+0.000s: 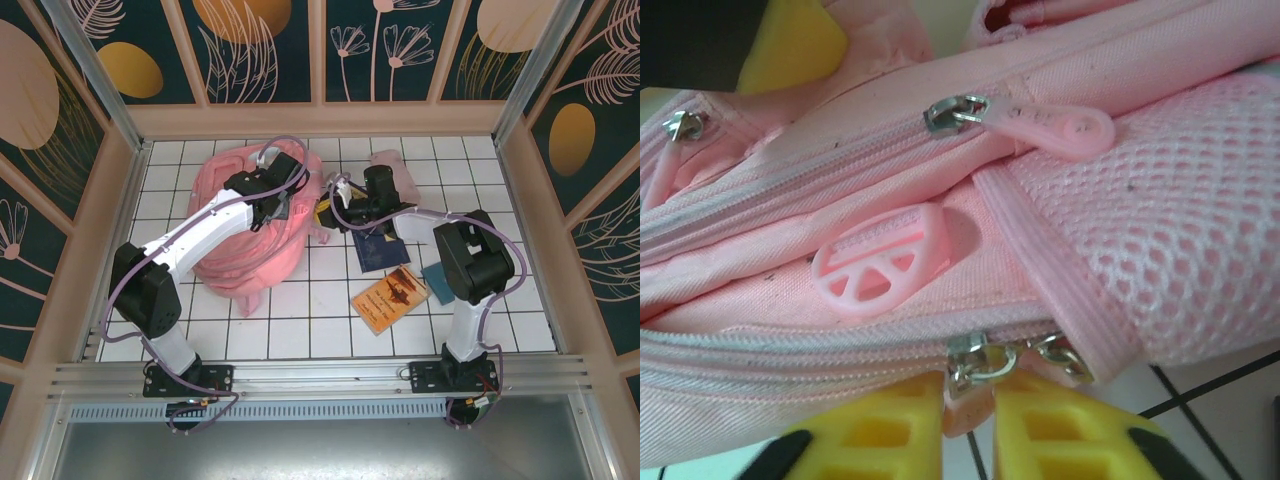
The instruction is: Pack the student bag
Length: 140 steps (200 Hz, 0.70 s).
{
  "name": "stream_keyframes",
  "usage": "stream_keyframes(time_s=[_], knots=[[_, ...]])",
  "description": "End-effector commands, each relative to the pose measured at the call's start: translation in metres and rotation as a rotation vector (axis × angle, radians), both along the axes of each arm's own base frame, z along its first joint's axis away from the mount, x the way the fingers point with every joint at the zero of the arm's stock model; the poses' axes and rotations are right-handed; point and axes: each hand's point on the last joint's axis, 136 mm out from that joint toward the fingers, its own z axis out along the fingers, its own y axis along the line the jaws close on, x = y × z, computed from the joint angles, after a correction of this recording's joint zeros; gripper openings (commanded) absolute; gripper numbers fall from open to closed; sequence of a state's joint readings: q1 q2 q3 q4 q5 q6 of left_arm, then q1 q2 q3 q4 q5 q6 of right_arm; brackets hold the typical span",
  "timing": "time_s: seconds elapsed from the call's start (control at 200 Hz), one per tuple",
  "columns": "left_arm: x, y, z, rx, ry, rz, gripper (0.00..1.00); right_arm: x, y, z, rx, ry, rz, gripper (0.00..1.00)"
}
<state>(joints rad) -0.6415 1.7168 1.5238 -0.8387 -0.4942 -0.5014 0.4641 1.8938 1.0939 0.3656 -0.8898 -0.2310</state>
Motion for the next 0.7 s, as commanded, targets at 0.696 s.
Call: stream_keyframes(time_s=[0.696], knots=[[0.038,-0.014,0.037,-0.268,-0.213,0.176,0.0,-0.082,0.019,0.012,-0.042,-0.107,0.004,0.0]])
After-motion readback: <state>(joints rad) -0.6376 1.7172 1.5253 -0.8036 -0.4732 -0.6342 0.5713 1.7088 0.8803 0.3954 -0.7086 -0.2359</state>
